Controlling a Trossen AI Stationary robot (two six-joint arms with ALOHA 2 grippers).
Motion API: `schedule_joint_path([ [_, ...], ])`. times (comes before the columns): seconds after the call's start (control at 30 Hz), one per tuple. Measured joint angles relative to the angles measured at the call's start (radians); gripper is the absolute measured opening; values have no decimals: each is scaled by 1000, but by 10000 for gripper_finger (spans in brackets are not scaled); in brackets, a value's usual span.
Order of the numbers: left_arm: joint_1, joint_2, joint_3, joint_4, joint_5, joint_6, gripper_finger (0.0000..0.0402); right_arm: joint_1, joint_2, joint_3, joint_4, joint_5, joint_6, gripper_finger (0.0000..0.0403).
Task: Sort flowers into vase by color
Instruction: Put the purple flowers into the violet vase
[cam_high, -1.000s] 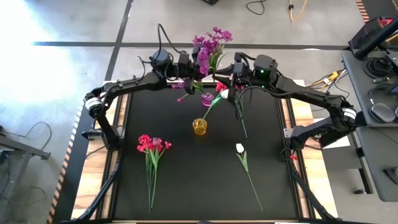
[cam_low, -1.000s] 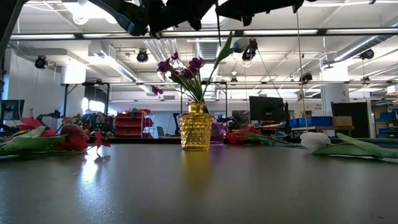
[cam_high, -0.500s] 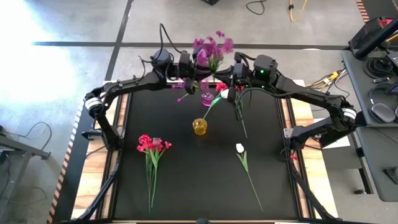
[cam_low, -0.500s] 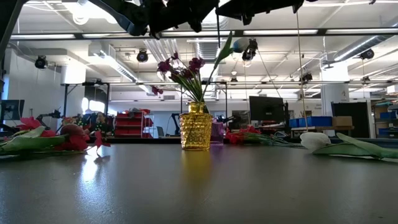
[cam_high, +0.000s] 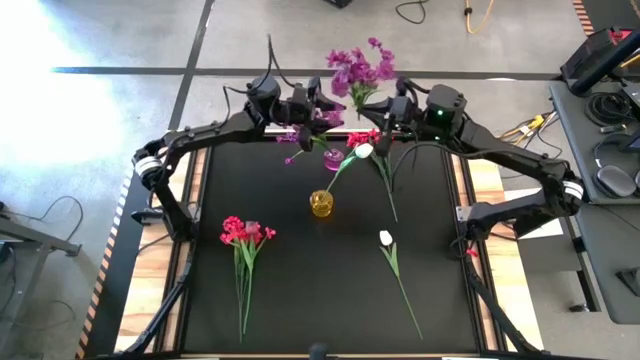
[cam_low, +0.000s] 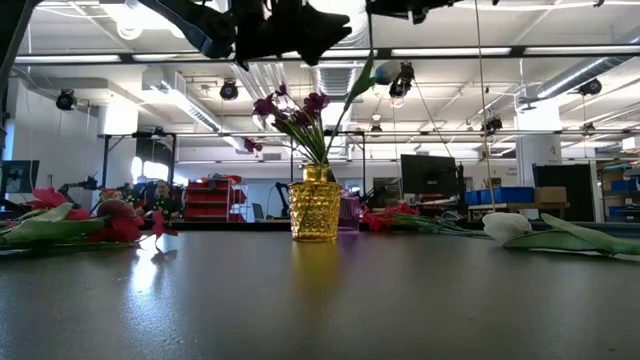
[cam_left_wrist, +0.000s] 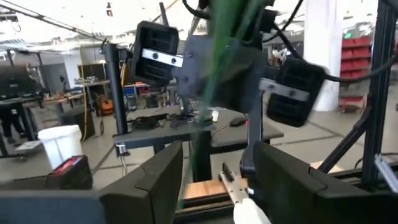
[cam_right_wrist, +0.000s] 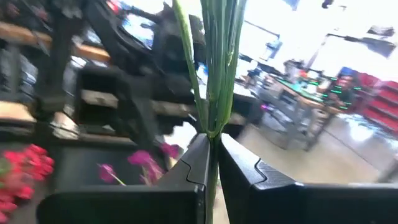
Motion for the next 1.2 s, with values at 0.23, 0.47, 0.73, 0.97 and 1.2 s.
schedule_joint_path([
  [0.23,11,-89,-72,-31,-3,84,159,-118,-74,-86,-7,18,0,18],
  [0.47,15,-252,-286,27,-104,134,157,-195,-66,-257,195,-127,96,18],
  [0.73,15,-507,-597,179,-235,123,157,-211,32,-414,476,-138,122,18],
  [0.97,15,-725,-804,195,-370,121,157,-242,223,-456,719,-223,235,18],
  [1.2,15,-864,-946,223,-473,102,157,-242,416,-456,963,-269,360,18],
])
